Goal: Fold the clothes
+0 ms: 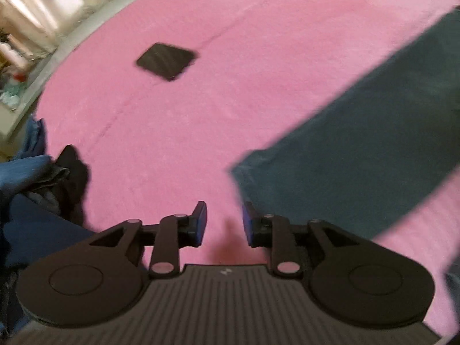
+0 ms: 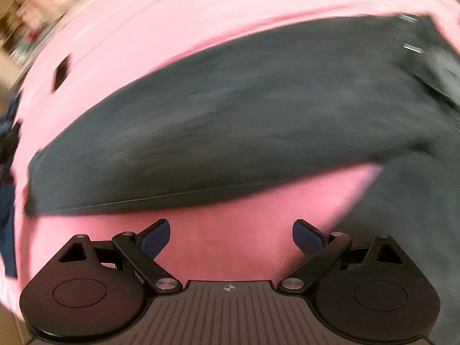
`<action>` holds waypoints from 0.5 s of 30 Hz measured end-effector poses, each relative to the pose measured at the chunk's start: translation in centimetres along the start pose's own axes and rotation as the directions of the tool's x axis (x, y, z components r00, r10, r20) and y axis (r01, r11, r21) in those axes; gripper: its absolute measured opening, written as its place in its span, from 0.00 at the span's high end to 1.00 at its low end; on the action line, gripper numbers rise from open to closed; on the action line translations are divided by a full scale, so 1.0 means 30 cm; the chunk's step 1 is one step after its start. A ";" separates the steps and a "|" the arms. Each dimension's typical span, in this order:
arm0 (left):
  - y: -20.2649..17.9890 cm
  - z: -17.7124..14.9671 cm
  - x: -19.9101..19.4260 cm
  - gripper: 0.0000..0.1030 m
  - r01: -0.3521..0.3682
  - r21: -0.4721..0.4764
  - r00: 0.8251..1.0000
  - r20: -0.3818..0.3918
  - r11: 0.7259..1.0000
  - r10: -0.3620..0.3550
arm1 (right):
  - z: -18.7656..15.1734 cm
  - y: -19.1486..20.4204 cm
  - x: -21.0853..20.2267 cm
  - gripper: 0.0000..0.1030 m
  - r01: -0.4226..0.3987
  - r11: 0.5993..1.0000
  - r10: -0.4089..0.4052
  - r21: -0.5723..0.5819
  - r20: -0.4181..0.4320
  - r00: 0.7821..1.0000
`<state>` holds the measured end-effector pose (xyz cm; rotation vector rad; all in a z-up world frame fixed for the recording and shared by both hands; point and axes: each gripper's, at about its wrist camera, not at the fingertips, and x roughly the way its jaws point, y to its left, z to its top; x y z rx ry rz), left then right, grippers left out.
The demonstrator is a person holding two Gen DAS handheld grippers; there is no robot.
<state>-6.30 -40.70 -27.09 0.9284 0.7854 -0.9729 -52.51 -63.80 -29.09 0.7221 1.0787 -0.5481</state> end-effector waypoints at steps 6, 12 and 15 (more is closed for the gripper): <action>-0.337 -0.033 -0.143 0.57 0.337 0.132 0.941 -0.043 0.932 -0.334 | -0.043 -0.221 -0.119 0.08 0.058 0.992 -0.060 0.116 0.013 0.998; -0.576 -0.076 -0.150 0.36 0.486 0.220 0.874 -0.156 0.846 -0.461 | -0.083 -0.212 -0.123 0.07 0.019 1.000 -0.019 -0.017 -0.036 0.999; -0.612 -0.098 -0.089 0.36 0.479 0.245 0.875 -0.204 0.843 -0.438 | -0.102 -0.207 -0.125 0.07 -0.004 0.997 -0.001 -0.082 -0.062 0.998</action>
